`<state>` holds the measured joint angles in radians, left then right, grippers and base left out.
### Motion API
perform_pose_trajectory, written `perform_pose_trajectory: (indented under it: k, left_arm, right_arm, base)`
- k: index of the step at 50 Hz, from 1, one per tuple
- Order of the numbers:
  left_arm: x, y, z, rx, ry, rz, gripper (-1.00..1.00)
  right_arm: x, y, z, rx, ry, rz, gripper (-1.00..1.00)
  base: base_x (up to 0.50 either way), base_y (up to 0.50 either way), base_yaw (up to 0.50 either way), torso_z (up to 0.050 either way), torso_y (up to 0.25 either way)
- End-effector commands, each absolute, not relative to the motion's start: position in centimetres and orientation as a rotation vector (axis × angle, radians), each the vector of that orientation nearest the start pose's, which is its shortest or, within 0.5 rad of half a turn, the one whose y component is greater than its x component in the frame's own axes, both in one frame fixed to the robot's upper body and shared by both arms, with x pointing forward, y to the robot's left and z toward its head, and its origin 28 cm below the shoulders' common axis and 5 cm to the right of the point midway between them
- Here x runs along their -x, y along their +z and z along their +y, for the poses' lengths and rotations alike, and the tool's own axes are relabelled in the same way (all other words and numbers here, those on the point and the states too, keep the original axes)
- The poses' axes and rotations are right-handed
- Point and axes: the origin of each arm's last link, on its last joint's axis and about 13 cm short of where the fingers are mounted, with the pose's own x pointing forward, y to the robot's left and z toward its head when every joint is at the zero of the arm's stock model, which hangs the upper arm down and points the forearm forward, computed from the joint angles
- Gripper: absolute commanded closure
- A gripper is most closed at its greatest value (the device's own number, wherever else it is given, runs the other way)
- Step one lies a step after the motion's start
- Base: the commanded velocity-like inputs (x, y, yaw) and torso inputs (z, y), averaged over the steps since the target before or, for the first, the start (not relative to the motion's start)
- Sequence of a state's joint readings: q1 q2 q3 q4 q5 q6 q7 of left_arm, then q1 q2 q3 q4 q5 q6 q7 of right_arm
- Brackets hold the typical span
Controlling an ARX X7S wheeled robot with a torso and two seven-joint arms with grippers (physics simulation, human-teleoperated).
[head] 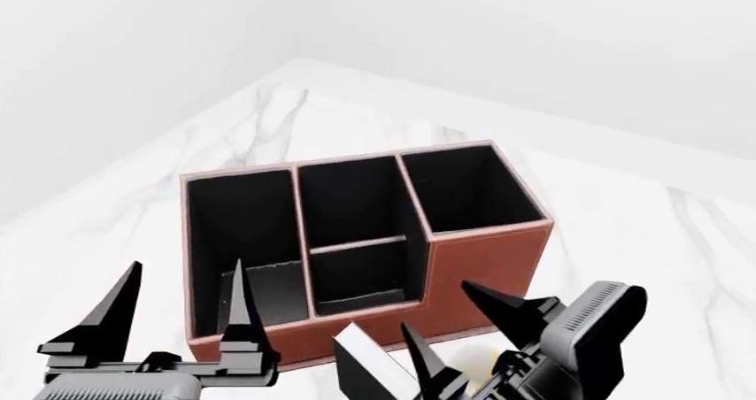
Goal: Pick up the book and place it in the right compartment of the caddy.
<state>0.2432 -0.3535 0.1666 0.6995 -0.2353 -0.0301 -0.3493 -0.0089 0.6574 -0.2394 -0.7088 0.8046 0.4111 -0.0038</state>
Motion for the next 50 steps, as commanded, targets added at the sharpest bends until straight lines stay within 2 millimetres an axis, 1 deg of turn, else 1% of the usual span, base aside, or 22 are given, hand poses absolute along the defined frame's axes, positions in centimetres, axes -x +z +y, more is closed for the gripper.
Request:
perform_pose_trajectory:
  k: [1,7,15,21,33,42,50]
  left_arm:
    - [-14.5,11.0,21.4,0.046,-0.012,-0.344,-1.0]
    - [-14.6,11.1,21.4,0.044,-0.013,-0.343,-1.0]
    - [-14.5,11.0,21.3,0.042,-0.017,-0.343,-1.0]
    - [-14.6,11.0,21.3,0.042,-0.017,-0.34,-1.0]
    - [-14.5,11.0,21.4,0.043,-0.018,-0.341,-1.0]
    - [-14.6,11.0,21.4,0.043,-0.018,-0.339,-1.0]
    - [-14.6,11.0,21.4,0.044,-0.016,-0.34,-1.0]
  right_arm:
    - [-17.0,12.2,-12.2,-0.08,0.719,0.016,-1.0]
    - [-16.7,12.3,-12.2,-0.041,0.776,0.014,-1.0]
    - [-16.5,12.2,-12.2,-0.037,0.835,0.028,-1.0]
    - [-16.8,12.0,-12.3,-0.04,0.853,0.065,-1.0]
    - [-17.5,11.2,-12.0,-0.042,0.829,0.102,-1.0]
    - [-18.1,9.9,-11.8,-0.042,0.807,0.133,-1.0]
    - [-17.7,9.3,-11.5,-0.044,0.815,0.155,-1.0]
  base:
    - [0.0,0.0,0.0,0.0,0.0]
    - [0.0,0.0,0.0,0.0,0.0]
    - [0.0,0.0,0.0,0.0,0.0]
    - [0.0,0.0,0.0,0.0,0.0]
    - [0.0,0.0,0.0,0.0,0.0]
    - [0.0,0.0,0.0,0.0,0.0]
    - [0.0,0.0,0.0,0.0,0.0]
